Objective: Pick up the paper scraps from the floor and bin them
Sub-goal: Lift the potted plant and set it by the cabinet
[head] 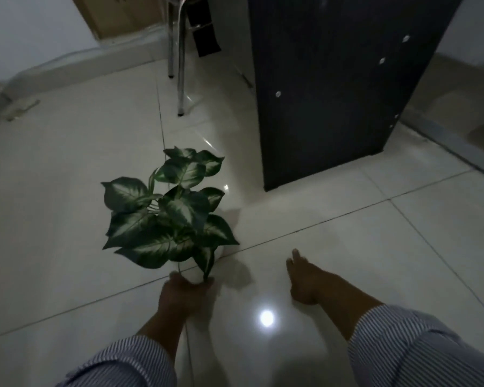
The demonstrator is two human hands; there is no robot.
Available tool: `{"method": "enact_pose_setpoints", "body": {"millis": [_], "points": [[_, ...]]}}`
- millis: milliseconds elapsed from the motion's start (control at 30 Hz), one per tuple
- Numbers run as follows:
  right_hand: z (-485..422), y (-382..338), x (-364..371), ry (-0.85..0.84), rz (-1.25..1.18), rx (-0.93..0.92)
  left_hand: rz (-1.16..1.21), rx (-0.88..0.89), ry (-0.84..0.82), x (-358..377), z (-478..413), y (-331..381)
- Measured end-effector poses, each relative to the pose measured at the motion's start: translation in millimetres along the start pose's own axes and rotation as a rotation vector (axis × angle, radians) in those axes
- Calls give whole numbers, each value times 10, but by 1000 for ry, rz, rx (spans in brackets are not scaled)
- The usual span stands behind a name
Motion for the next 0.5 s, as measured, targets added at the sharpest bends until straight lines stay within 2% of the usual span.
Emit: {"method": "enact_pose_setpoints", "body": {"millis": [67, 133, 233, 300, 367, 433, 500], "points": [[-54, -10, -26, -5, -26, -2, 88, 166, 53, -66, -144, 140], [-109, -7, -80, 4, -40, -19, 194, 245, 56, -52, -222, 285], [-145, 46, -114, 3, -51, -33, 748, 216, -129, 114, -292, 452], [-156, 68, -122, 9, -61, -45, 1035, 161, -174, 166, -352, 487], [-147, 67, -141, 22, -58, -57, 1221, 115, -212, 197, -393, 490], [-130, 71, -152, 29, -67, -63, 1323, 109, -253, 245, -360, 547], [-131, 93, -172, 26, -114, -63, 1377, 131, -365, 360, -260, 699]]}}
Point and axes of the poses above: each hand's wrist, its own z-axis away from the middle knuckle, its own x-axis out of the palm, y = z × x, the point moved 8 cm from there along -z, towards the middle knuckle, and after that the axes turned 5 degrees about z, right-handed, at the moved point
